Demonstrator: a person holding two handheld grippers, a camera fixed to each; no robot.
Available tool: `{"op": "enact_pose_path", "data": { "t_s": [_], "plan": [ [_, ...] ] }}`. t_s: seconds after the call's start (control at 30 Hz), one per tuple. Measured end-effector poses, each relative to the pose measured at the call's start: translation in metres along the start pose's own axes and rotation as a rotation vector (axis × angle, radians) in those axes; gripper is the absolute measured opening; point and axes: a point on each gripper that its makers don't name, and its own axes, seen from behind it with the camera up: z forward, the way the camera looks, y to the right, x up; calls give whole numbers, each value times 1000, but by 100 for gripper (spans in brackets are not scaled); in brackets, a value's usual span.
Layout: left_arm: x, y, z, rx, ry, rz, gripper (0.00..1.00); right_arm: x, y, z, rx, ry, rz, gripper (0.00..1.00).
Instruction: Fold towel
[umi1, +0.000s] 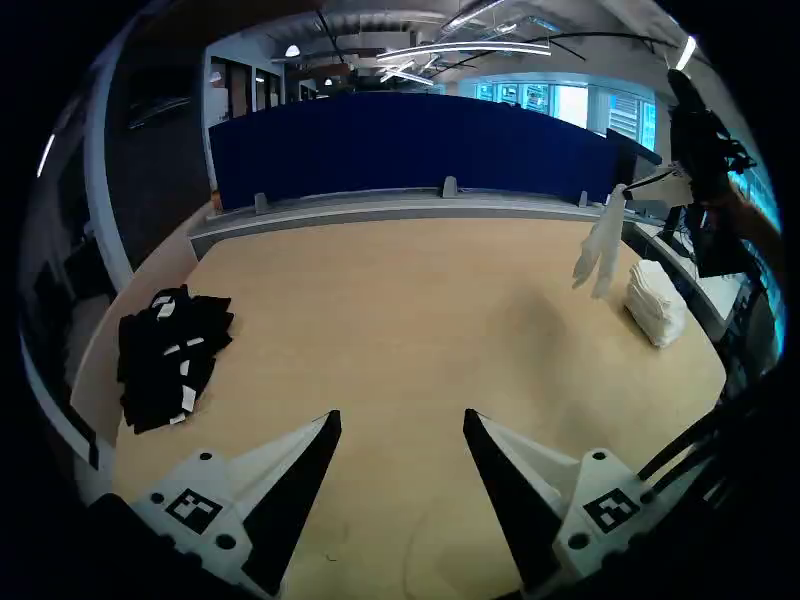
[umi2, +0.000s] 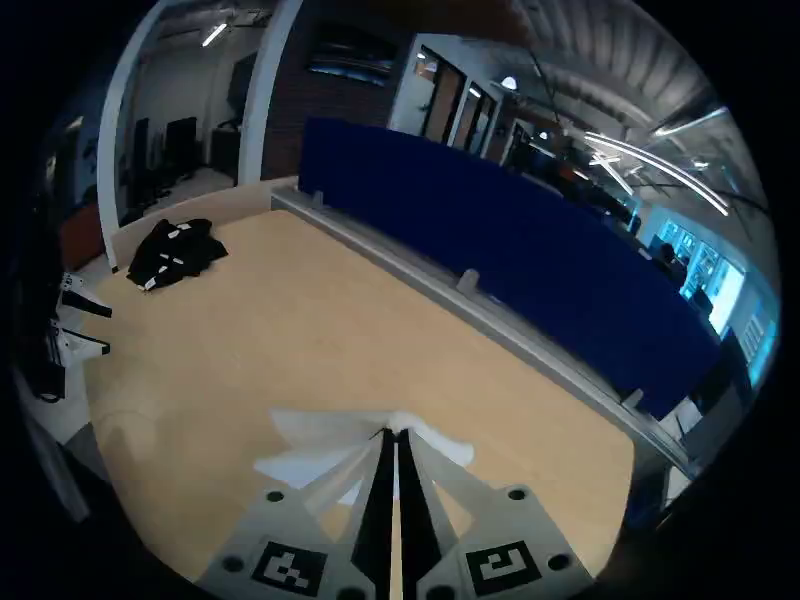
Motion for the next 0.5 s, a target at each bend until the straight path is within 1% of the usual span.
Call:
{"op": "enact_pose_path", "data": {
  "t_s": [0.23, 0.5],
  "plan": [
    [3, 8, 8, -8, -7, 1, 91, -13, 53, -22, -52, -12, 12, 2],
    [7, 18, 15, -9, -16, 19, 91, -32, 102, -41, -99, -30, 25, 2]
  ]
}}
